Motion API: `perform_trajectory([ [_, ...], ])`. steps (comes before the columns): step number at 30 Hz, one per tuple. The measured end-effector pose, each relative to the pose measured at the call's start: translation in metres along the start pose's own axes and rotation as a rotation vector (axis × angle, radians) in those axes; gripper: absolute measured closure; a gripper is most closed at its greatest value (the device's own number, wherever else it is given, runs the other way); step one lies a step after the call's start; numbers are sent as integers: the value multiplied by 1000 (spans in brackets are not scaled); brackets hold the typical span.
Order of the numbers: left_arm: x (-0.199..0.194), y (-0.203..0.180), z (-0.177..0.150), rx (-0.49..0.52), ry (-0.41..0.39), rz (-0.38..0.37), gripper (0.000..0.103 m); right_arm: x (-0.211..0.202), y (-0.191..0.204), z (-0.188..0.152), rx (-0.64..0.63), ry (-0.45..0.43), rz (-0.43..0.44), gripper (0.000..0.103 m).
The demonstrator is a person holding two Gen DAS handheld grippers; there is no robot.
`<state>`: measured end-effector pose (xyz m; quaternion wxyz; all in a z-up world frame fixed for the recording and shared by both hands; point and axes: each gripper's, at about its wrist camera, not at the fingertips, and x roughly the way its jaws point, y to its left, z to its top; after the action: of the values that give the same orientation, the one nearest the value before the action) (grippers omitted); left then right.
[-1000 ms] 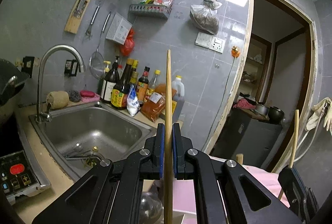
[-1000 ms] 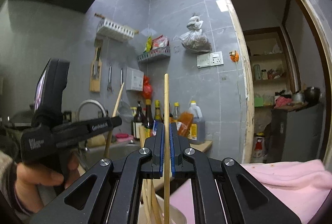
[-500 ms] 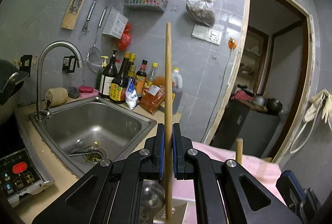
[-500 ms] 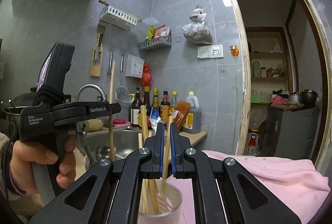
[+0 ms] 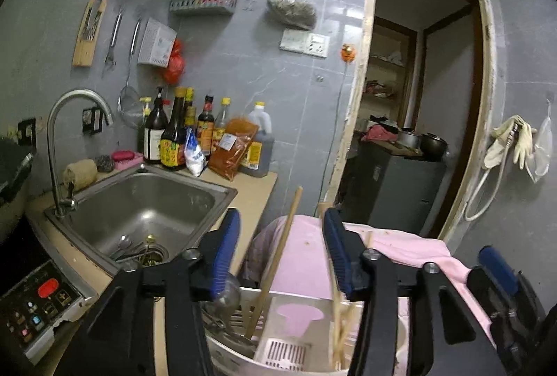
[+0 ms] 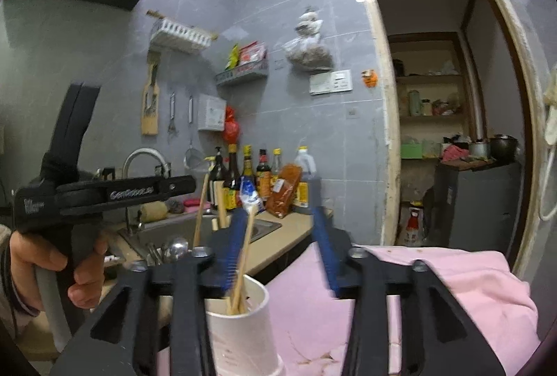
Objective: Organize utensils
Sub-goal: 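Open both tools to drop the chopsticks into the caddy, then move both open tools back down to the fork and last chopstick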
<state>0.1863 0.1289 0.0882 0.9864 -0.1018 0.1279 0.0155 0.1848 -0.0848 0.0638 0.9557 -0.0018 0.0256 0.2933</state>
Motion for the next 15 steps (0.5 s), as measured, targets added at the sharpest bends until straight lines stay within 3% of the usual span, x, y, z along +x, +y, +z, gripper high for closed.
perform_trajectory([
  [3,-15,-14,4,10,-27,-26,41,-24,-12,11,27,-21,-31,44],
  [5,-26,-26,7,17,-43,-47,38,-39,-20,19,39,-34,-45,26],
  [10,-50,-58,13,-17,-72,-153,21,-86,-46,42,62,-52,-114,2],
  [15,-64,-98,14,-27,-57,-284,17,-137,-71,63,57,-66,-200,0],
])
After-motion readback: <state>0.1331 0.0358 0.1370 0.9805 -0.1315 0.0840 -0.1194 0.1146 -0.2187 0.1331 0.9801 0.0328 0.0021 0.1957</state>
